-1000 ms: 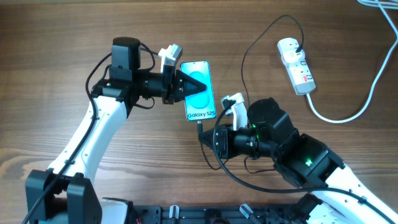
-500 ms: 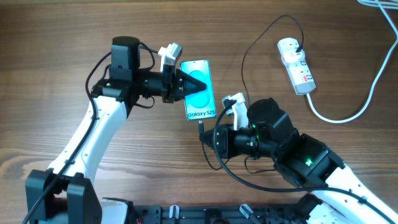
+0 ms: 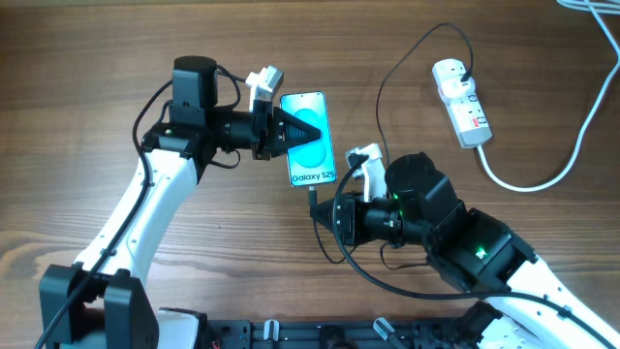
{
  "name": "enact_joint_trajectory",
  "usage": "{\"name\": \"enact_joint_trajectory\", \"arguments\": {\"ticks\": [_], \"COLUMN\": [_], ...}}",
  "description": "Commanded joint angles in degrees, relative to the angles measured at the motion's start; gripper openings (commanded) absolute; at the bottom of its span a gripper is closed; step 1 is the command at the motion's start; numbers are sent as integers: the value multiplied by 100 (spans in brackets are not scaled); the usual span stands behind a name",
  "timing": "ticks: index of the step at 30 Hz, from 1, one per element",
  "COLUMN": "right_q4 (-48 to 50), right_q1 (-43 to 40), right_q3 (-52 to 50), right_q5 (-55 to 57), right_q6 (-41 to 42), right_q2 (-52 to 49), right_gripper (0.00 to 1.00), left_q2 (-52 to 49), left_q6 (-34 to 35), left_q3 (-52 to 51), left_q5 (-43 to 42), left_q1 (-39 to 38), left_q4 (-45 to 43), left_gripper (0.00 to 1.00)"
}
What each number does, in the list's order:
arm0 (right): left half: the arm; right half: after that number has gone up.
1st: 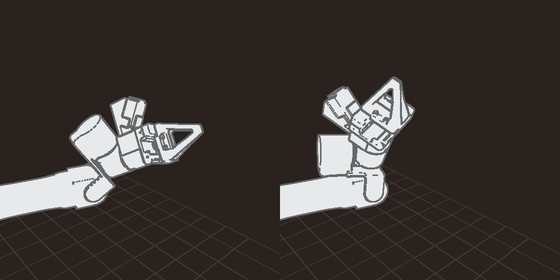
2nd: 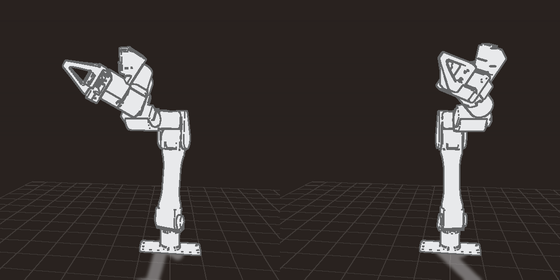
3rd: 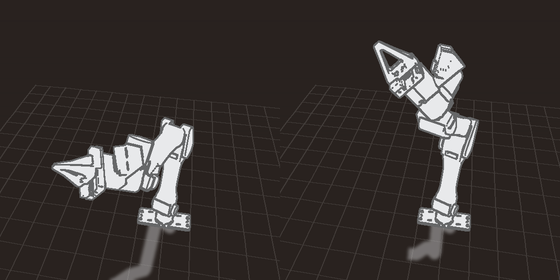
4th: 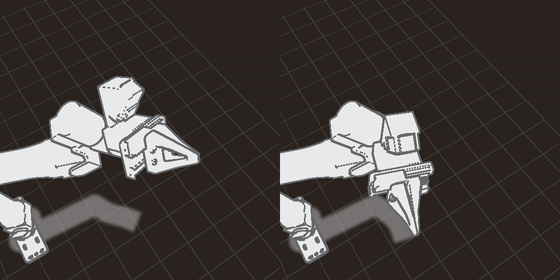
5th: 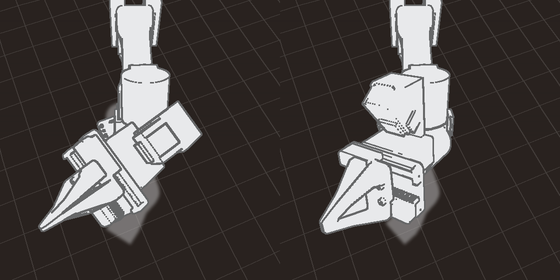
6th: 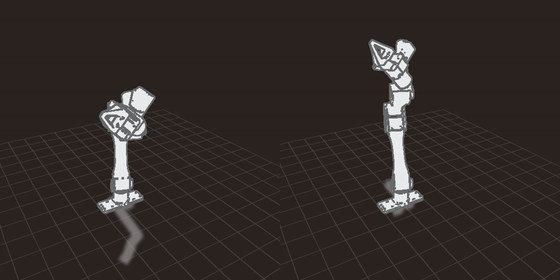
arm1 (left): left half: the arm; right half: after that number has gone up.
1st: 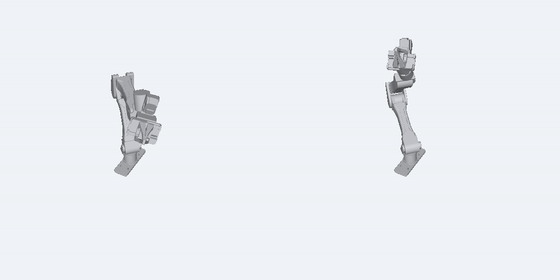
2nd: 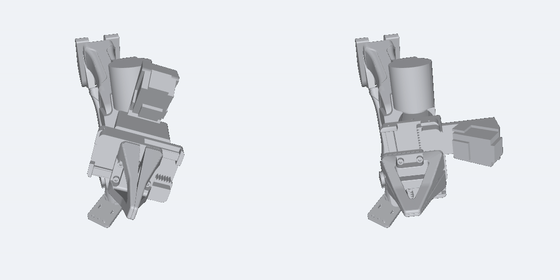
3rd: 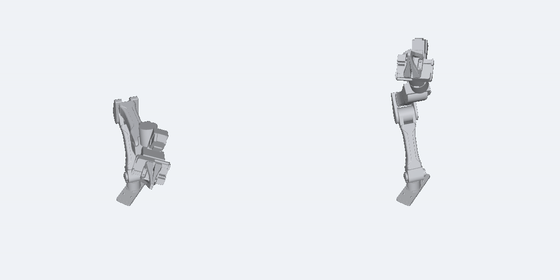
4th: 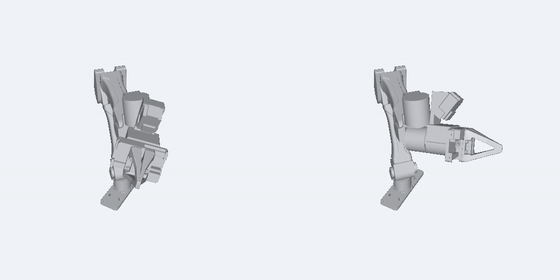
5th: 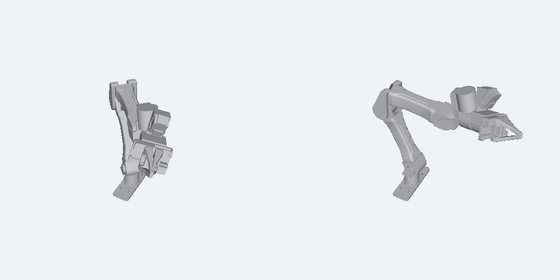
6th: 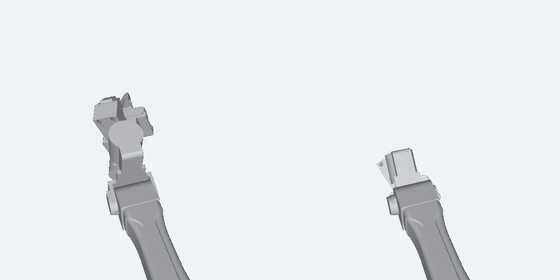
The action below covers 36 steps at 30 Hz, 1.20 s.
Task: Plug charger to phone and switch on socket
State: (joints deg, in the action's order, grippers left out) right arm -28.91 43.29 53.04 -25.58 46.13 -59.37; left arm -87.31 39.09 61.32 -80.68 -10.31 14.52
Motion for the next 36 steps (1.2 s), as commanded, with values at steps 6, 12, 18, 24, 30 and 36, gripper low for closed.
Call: {"name": "enact_joint_trajectory", "arguments": {"ticks": [6,12,18,24,30,36], "right_q4": [59,63,90,273,232,258], "right_q1": [-166,-203,-234,-234,-234,-262], "right_q3": [85,85,85,85,85,85], "right_q5": [181,162,122,31,33,251], "right_q6": [98,96,151,229,197,188], "right_q2": [2,2,0,0,-4,-7], "right_gripper": [4,4,4,4,4,4], "left_q2": [129,129,129,129,129,129], "left_q6": [-140,-142,-289,-289,-289,-363], "left_q3": [50,50,50,50,50,50], "left_q5": [-221,-221,-221,-223,-225,-474], "left_q1": [33,31,31,31,31,31], "left_q4": [-22,-22,-17,-17,-17,-17], "left_gripper": [4,4,4,4,4,4]}}
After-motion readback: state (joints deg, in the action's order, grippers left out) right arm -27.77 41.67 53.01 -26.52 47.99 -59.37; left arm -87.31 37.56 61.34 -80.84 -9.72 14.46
